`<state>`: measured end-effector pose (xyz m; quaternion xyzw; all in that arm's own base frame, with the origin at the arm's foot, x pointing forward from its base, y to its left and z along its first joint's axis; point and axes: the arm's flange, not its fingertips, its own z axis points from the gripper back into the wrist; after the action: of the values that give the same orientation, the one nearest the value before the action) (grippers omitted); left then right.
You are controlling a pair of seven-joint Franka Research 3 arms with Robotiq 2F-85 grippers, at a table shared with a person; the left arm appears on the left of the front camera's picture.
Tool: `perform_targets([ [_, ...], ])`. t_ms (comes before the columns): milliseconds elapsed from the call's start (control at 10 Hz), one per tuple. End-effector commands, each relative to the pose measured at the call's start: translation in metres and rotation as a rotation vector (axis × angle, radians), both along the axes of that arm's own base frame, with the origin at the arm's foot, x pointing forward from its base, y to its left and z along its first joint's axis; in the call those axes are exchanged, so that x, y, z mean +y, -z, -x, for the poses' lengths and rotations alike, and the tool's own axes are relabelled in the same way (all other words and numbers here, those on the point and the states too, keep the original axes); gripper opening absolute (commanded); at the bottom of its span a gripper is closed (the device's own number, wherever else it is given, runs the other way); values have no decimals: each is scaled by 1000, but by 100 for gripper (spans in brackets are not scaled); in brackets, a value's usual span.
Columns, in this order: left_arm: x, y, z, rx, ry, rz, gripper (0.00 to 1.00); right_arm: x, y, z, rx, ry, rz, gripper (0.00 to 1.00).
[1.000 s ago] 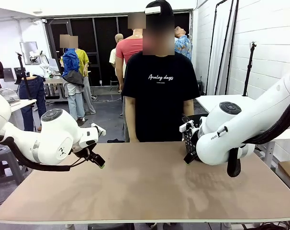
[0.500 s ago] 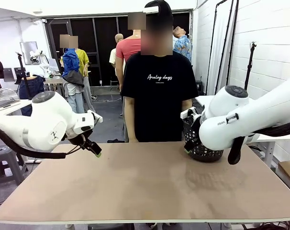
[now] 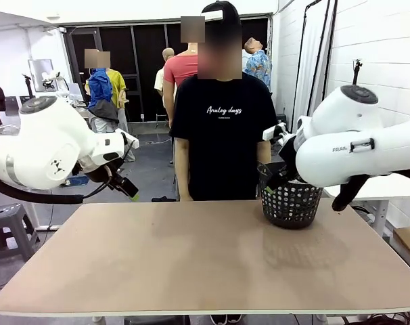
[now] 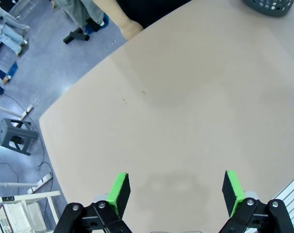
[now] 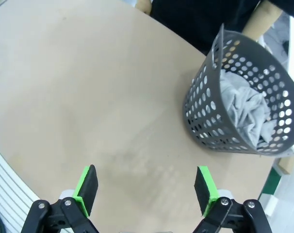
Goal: Fold the training pants.
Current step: Grab both ends of the Training pants handed by a person.
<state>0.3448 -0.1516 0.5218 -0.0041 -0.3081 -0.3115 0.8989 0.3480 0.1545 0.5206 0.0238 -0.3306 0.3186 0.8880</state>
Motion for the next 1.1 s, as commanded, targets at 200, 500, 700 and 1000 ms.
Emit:
perform_targets([
  [200, -1, -32, 25, -70, 6, -17, 100, 3, -27, 20, -33, -22, 0, 100],
  [500, 0, -43, 40, -119, 12, -27, 100, 7, -34, 25, -62, -34, 0, 100],
  [700, 1, -42, 39, -114, -6, -17, 100, 5, -34, 27, -70, -4, 6, 100],
  [1000, -4, -51, 35, -116, 27, -2, 100, 5, -35, 25, -67, -27, -2, 100],
])
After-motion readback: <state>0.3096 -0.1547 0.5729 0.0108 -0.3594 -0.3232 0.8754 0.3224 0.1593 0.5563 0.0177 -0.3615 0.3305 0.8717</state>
